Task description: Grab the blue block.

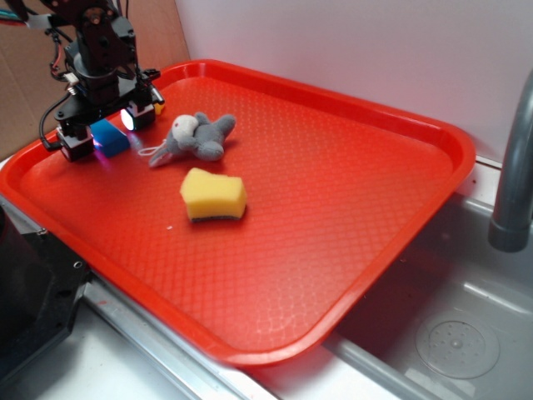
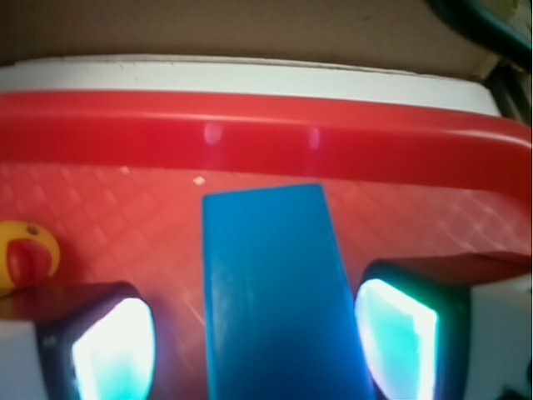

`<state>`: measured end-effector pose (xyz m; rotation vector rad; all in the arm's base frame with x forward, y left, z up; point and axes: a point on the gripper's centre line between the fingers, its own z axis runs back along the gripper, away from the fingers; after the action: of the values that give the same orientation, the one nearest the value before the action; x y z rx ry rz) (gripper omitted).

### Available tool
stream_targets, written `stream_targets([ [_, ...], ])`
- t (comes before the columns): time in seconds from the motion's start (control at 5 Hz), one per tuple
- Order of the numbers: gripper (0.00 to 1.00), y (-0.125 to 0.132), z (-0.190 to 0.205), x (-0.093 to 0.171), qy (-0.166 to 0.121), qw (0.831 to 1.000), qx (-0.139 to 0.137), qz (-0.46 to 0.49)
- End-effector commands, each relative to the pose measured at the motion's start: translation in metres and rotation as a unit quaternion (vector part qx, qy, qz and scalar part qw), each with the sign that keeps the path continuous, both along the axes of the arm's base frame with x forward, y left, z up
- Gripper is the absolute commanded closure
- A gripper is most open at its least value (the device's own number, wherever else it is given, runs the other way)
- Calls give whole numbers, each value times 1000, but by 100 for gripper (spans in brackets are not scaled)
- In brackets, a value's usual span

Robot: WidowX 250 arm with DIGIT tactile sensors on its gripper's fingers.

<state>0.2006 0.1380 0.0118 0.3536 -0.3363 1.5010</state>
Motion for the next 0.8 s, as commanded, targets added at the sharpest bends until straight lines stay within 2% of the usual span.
stream_targets([
  [0.0,100,1,2,-8,-11,1000,6,9],
  [0.2,100,-1,7,-7,-12,1000,4,-13],
  [0.4,100,-14,36,3,10,993,-4,-118],
  [0.6,100,-32,67,6,0,978,-27,-206],
])
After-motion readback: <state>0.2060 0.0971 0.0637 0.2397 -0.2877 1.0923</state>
